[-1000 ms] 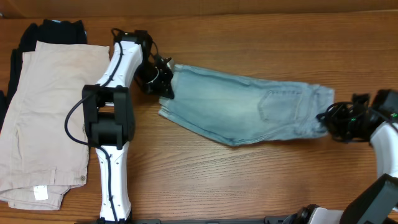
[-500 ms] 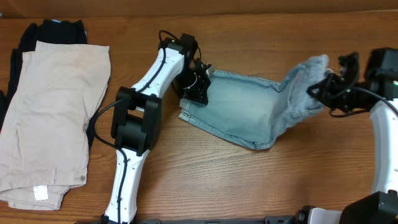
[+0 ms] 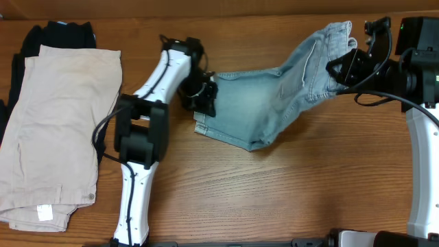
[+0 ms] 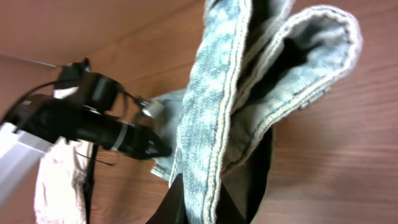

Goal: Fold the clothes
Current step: 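Lift the right end with the right gripper and fold it over toward the left gripper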

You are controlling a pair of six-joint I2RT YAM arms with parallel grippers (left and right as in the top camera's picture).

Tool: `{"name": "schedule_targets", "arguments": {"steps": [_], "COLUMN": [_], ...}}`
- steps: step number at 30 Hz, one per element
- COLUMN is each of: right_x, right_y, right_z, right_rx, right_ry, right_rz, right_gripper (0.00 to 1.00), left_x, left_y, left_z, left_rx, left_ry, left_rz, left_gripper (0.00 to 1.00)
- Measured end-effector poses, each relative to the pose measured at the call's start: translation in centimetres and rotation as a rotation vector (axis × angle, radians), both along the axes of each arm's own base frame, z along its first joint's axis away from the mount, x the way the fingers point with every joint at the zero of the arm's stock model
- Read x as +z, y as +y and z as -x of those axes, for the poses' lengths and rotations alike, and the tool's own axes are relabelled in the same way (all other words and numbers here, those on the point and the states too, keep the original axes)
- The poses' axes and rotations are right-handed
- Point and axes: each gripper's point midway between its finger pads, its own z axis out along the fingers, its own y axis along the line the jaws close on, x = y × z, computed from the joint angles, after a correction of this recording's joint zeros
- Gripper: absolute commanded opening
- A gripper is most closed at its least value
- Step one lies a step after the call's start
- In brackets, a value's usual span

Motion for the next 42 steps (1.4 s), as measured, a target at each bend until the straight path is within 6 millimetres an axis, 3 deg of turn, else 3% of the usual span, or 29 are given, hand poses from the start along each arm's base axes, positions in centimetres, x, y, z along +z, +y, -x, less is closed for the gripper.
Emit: {"name": "schedule_targets", "arguments": {"steps": [6,14,19,26,29,32,36,39,40,42], "right_x": [-1.3,-1.7,-1.7,-1.3,-0.6,-0.9,-4.9,-8.8,-10.8,-12.2], "right_y": [-1.2,-1.9,-2.1,-2.0,-0.2,4.2,8.4,10.8,12.5,14.7], "right_z": [0.9,1.0,1.0,1.0,0.6,0.2,-0.9,-2.6,-3.4,-4.0], "right_rx": [-0.046,-0.062,-0.068,-0.065,-0.019,0.092,0.187,0.223,0.243,0.264], "right_ry": [0.065,0.074,0.076,0.068,0.031,0.010,0.098,0.159,0.182,0.184], "right_rz": [0.066,0.108,0.118,0.121,0.129,0.146,0.180,0.195,0.195,0.189], "right_gripper": [0.04,0.04,0.04,0.04,0.04,0.04,0.04,0.04,0.04,0.04], "left_x": [0.5,0.8,-1.3,-1.7,-1.7,-1.7,-1.7,-1.7,-1.7,-1.7], "left_y": [3.2,1.4,1.2,0.7,0.7,0.6,0.6,0.6,0.6,0.6], "left_z": [-1.3,-3.0,-2.1,-1.6,-1.7,-1.7,-1.7,-1.7,-1.7,-1.7], "left_rx": [0.053,-0.032,-0.037,-0.027,-0.029,-0.027,-0.026,-0.026,-0.025,-0.025], "left_ry": [-0.002,-0.130,-0.117,-0.107,-0.113,-0.114,-0.113,-0.113,-0.113,-0.113], "left_rz": [0.065,0.181,0.184,0.230,0.231,0.232,0.232,0.233,0.233,0.233], "left_gripper": [0.04,0.04,0.04,0.04,0.04,0.04,0.04,0.04,0.04,0.04]}}
